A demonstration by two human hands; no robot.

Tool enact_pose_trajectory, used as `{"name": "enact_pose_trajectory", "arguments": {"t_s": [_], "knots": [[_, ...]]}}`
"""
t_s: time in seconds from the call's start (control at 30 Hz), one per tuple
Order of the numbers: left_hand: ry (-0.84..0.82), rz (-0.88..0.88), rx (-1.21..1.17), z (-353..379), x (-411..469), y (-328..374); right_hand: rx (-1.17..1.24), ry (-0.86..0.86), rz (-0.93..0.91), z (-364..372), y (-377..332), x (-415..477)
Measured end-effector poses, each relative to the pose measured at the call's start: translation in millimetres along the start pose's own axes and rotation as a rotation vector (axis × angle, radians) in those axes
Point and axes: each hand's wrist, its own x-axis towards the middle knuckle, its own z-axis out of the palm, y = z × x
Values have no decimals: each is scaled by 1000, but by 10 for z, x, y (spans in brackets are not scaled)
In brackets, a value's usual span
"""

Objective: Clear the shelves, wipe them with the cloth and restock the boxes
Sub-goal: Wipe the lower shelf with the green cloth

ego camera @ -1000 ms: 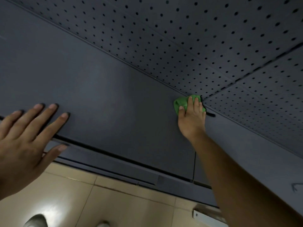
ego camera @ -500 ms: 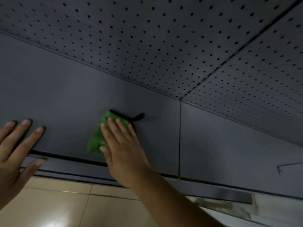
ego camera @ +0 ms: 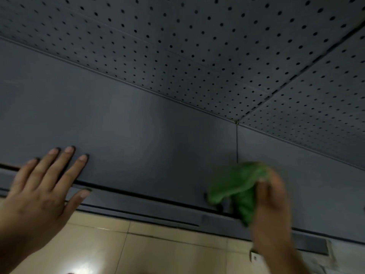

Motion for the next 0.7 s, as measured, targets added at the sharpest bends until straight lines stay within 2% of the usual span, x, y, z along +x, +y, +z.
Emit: {"name": "enact_pose_trajectory", "arguments": {"t_s": [0.07, 0.17, 0.37, 0.47, 0.57, 0.7], "knots": [[57, -3, 13, -15, -44, 30, -240, 103, -116, -162, -61, 320], [104, 2, 48, -102, -76, 69, -399, 15, -252, -35, -76, 698], [95, -4, 90, -217, -69, 151, -608, -305, -189, 514, 307, 1353], [54, -12, 108, -264, -77, 165, -712, -320, -88, 778, 412, 1507], [35, -9, 109, -288, -84, 167, -850, -333, -60, 960, 477, 1464], [8, -19, 110, -311, -89, 173, -922, -221, -46, 1155, 494, 1409]]}}
